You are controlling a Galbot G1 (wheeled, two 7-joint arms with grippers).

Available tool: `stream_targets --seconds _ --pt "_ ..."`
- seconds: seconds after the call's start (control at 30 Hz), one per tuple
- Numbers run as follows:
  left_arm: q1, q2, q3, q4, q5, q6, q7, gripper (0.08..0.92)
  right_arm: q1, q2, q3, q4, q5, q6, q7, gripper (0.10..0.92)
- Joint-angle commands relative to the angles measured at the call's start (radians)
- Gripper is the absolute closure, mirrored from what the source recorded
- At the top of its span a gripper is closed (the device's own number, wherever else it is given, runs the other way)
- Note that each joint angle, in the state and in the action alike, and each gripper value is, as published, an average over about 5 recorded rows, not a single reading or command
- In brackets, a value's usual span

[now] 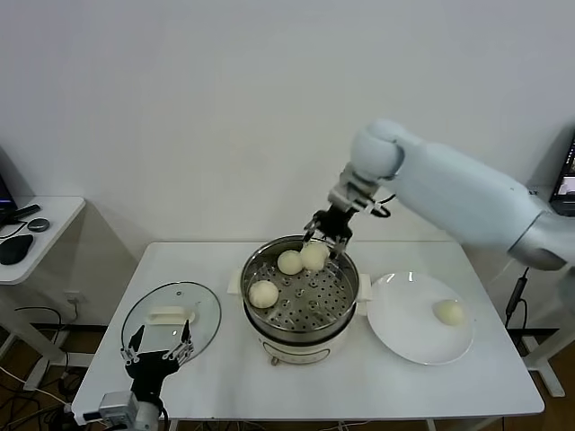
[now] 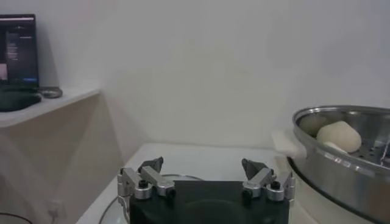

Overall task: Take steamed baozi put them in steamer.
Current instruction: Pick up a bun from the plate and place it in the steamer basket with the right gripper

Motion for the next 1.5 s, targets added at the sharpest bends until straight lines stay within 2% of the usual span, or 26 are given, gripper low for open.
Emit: stream_targets --seconds 0.03,0.9,1.0,1.27,1.4,1.5 --pt "0.005 0.0 0.001 -0.02 -0.001 0.001 0.0 0.177 0.022 0.054 -0.123 0.165 -0.165 0.267 0.026 0.45" --pt "-0.01 0.004 -0.008 -0.004 -0.019 0.003 0.001 0.177 -0.121 0.12 -0.128 0.119 -0.334 0.272 0.084 0.448" --pt "-0.01 0.003 -0.006 -0.001 -0.019 0.003 0.001 0.177 -0.115 0.121 -0.117 0.122 -0.334 0.251 0.103 0.416" --pt "-0.015 -0.001 0.002 0.005 -0.017 0.004 0.003 0.177 -0.057 0.063 -0.088 0.179 -0.236 0.184 0.098 0.22" --pt "-0.016 -0.003 0.012 0.008 -0.015 0.004 0.003 0.177 -0.021 -0.011 -0.021 0.185 -0.179 0.14 0.081 0.204" --pt "-0.014 -0.002 0.014 0.006 -0.014 0.005 0.005 0.177 -0.007 -0.099 0.048 0.153 -0.104 0.045 0.073 0.203"
